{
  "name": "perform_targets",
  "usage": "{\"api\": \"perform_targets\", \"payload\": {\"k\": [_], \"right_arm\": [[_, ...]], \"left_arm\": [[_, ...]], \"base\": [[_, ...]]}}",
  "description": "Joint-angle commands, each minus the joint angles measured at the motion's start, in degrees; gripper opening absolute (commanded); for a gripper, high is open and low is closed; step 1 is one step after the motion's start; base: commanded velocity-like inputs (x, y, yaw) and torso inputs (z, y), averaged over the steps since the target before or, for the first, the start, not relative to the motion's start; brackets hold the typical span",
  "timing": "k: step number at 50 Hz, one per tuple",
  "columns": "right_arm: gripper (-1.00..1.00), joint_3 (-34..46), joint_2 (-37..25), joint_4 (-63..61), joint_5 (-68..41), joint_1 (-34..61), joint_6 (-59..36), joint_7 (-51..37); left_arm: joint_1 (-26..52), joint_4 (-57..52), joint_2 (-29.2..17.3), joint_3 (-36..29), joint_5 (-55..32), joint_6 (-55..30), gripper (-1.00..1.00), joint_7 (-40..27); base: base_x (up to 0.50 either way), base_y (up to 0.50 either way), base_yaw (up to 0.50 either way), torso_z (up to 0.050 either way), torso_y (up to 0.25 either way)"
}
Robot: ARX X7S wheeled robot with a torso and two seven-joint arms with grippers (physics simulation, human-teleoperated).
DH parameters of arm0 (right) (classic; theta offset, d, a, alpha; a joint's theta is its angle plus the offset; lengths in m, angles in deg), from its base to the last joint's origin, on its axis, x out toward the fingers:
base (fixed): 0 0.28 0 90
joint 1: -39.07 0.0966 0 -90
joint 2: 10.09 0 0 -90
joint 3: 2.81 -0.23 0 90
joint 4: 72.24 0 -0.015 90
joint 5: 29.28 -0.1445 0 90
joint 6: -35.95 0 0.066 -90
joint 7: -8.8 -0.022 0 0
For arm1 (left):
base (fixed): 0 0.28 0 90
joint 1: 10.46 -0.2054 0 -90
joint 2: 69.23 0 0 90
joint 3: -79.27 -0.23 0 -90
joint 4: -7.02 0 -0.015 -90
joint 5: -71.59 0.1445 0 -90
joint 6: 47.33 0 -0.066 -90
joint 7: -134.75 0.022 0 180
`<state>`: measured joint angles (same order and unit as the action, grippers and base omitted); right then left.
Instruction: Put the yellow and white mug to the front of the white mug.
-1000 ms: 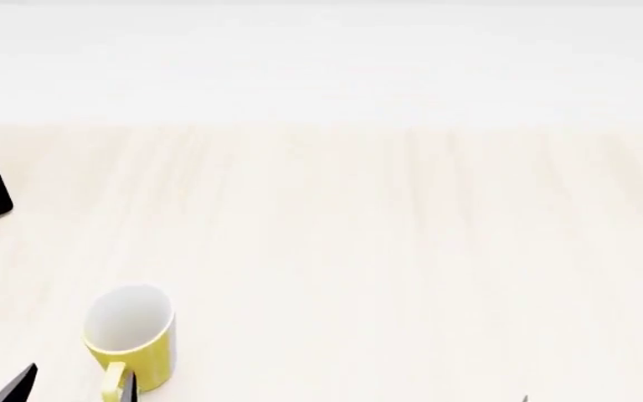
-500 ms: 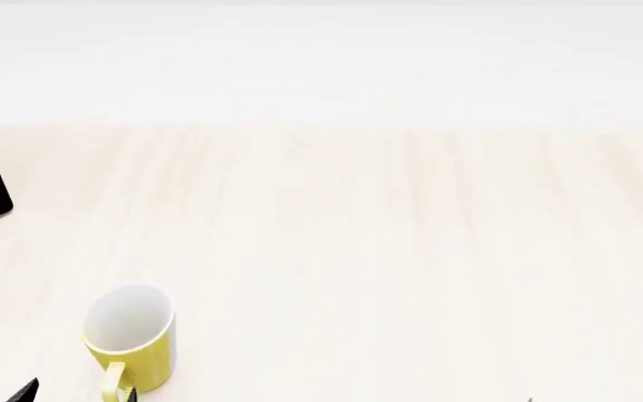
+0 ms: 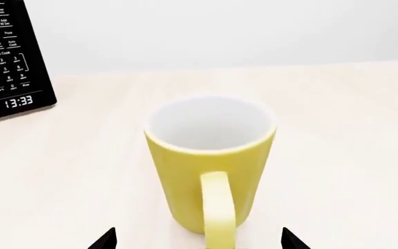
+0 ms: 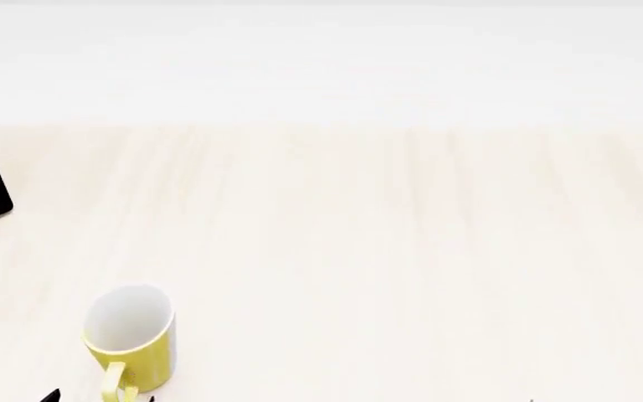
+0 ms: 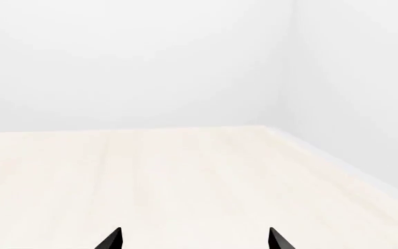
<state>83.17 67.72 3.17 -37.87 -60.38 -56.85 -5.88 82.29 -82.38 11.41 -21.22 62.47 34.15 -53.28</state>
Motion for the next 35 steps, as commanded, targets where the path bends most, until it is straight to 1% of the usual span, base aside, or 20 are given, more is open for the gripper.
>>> {"api": "perform_targets", "payload": {"k": [1, 16, 31, 32, 35], "right_arm": [[1.0, 0.3, -0.3, 0.3, -0.2, 0.0, 0.2, -0.2], [1.0, 0.8, -0.6, 0.9, -0.5, 0.2, 0.5, -0.5], [1.0, 1.3, -0.9, 1.6, -0.6, 0.5, 0.6, -0.8], [1.0, 1.4, -0.9, 1.6, -0.6, 0.5, 0.6, -0.8], [1.0, 1.5, -1.0, 1.9, -0.6, 0.6, 0.7, -0.9]], "left_arm": [[1.2, 1.3, 1.3, -0.1, -2.4, -0.8, 1.0, 0.3], [3.1, 2.5, 1.5, -0.5, -3.0, -1.7, 1.0, -0.9], [2.7, 1.7, 1.1, -1.4, -4.0, -1.1, 1.0, -0.8], [2.7, 1.7, 1.1, -1.5, -4.0, -1.1, -1.0, -0.8], [2.6, 1.7, 1.0, -1.7, -3.9, -0.7, -1.0, -0.8]], "base": [[0.0, 0.0, 0.0, 0.0, 0.0], [0.0, 0.0, 0.0, 0.0, 0.0], [0.0, 0.0, 0.0, 0.0, 0.0], [0.0, 0.0, 0.0, 0.0, 0.0], [0.0, 0.0, 0.0, 0.0, 0.0]]}}
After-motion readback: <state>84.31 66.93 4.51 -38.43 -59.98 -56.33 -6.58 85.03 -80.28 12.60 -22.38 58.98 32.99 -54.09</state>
